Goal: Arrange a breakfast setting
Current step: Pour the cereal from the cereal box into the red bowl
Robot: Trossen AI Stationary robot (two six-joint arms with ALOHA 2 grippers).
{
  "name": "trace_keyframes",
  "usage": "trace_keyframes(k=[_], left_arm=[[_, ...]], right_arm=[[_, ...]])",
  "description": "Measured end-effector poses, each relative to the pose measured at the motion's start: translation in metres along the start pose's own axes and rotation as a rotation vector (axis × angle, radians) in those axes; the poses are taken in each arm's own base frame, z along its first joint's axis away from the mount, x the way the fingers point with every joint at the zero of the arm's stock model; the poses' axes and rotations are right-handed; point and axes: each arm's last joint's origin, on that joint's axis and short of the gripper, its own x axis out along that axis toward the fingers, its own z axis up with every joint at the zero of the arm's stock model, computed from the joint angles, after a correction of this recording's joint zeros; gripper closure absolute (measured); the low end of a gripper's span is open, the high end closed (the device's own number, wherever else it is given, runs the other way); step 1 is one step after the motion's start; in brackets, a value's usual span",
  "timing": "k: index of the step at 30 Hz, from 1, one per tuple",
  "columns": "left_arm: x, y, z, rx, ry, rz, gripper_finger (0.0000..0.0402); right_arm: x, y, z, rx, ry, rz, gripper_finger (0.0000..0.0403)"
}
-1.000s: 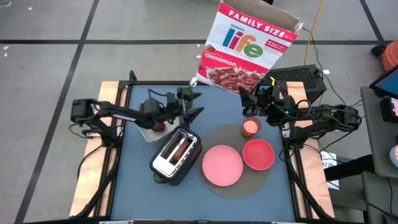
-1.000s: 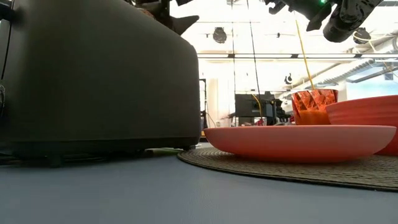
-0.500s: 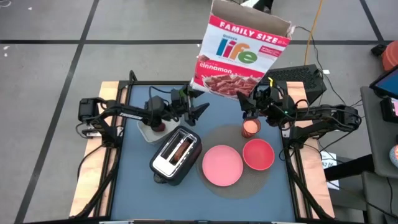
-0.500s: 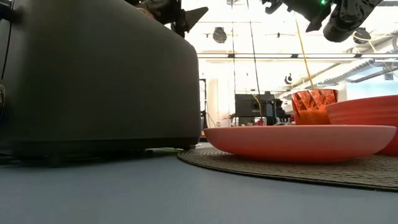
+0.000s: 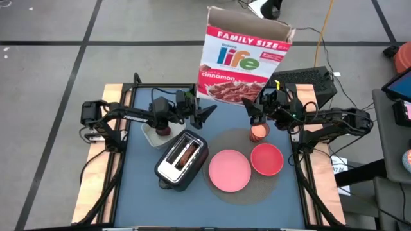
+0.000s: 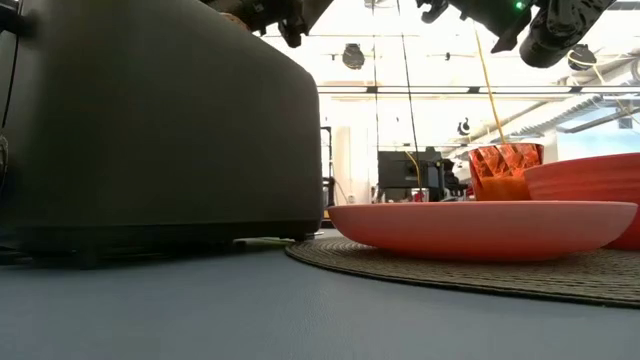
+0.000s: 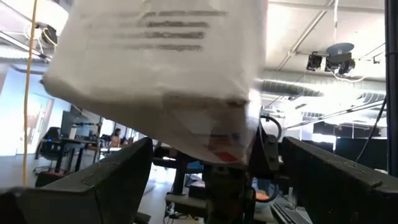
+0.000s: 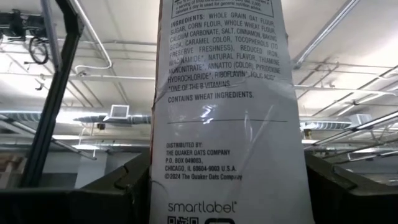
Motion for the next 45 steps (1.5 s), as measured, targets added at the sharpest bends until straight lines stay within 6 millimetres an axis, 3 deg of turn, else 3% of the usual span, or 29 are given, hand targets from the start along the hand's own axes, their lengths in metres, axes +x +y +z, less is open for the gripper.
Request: trace_keyframes(k=[45], left_arm=[[0.0002, -0.0019, 0.0046, 0.045, -0.043, -0.038, 0.0041]], right_arm=[[-0.0002, 0.0044, -0.0094, 0.047, 0.096, 0.029, 0.0145]])
